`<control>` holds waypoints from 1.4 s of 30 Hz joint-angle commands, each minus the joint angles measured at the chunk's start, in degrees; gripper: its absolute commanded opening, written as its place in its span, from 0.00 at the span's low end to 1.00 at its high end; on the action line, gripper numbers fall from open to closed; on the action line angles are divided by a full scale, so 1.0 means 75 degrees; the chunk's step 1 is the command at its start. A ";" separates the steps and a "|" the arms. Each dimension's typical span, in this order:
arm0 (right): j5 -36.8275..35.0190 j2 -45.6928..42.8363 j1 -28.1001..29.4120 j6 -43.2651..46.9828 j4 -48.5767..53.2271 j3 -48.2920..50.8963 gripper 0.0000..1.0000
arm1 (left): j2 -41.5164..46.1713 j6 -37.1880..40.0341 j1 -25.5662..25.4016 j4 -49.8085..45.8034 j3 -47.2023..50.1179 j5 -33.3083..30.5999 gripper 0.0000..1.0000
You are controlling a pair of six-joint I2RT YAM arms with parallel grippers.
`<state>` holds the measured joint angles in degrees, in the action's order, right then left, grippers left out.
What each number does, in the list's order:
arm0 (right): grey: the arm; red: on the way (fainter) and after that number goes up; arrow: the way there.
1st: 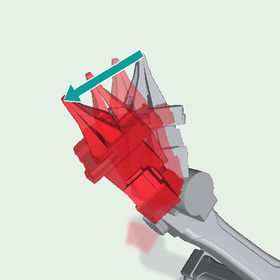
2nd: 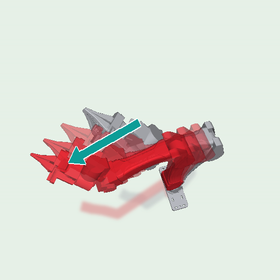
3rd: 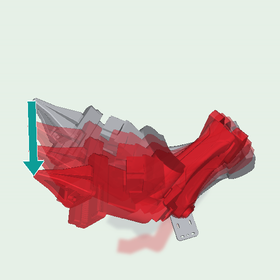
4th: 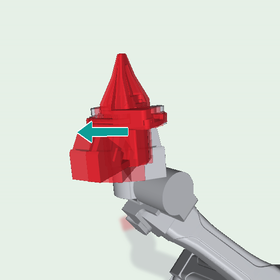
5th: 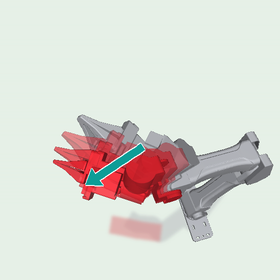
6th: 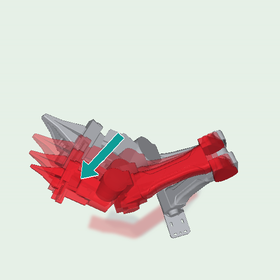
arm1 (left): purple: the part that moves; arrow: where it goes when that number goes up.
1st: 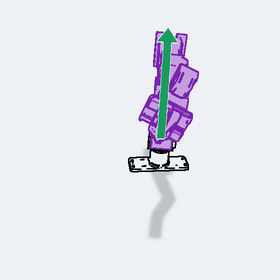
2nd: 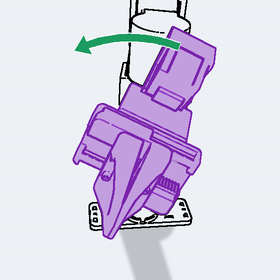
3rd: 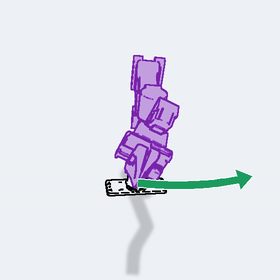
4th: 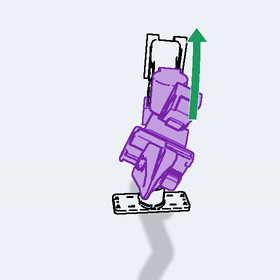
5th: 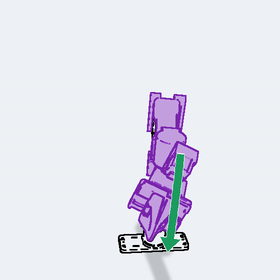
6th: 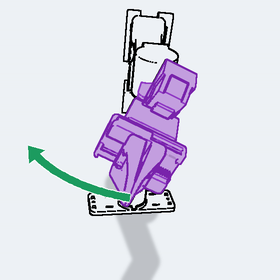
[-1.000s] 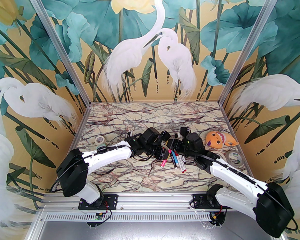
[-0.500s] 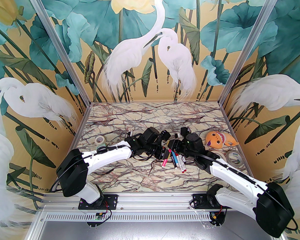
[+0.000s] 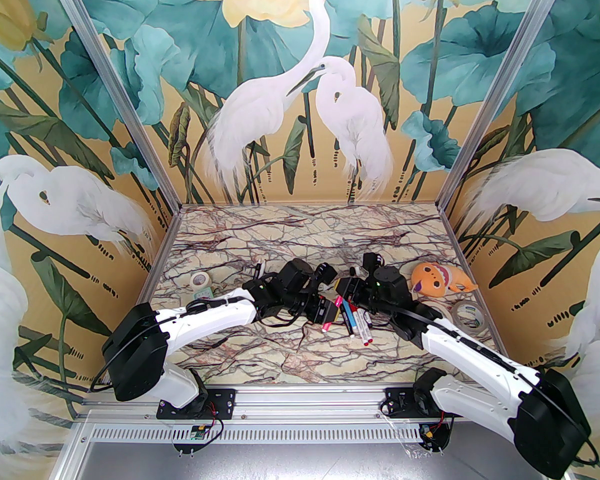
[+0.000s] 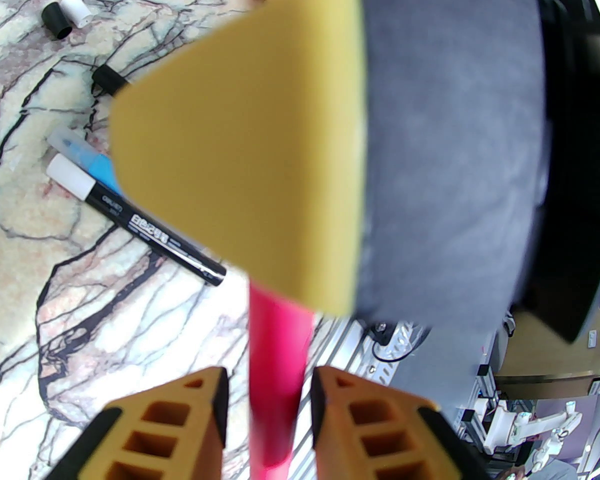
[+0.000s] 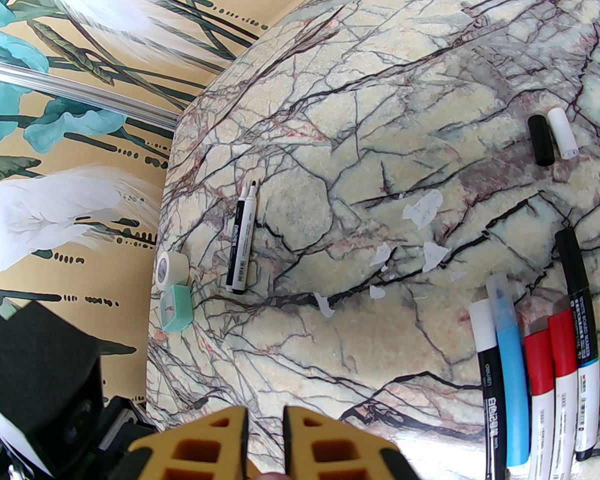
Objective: Open the pen caps
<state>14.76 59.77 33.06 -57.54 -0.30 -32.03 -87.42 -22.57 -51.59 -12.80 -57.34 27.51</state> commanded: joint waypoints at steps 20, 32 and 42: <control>0.0174 -0.0187 0.0034 -0.0123 -0.0124 -0.0152 0.22 | 0.0013 0.0042 0.0048 0.0192 -0.0007 0.0120 0.15; 0.0479 -0.0066 0.0023 0.0153 0.0270 -0.0322 0.24 | -0.0007 0.0104 0.0047 0.0124 -0.0078 0.0094 0.14; 0.0282 -0.0094 0.0027 0.0151 0.0216 -0.0381 0.14 | 0.0051 0.0049 0.0047 0.0269 0.0043 0.0143 0.19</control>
<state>17.30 58.92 33.04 -57.14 1.72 -32.73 -87.44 -22.74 -51.33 -11.05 -57.34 28.67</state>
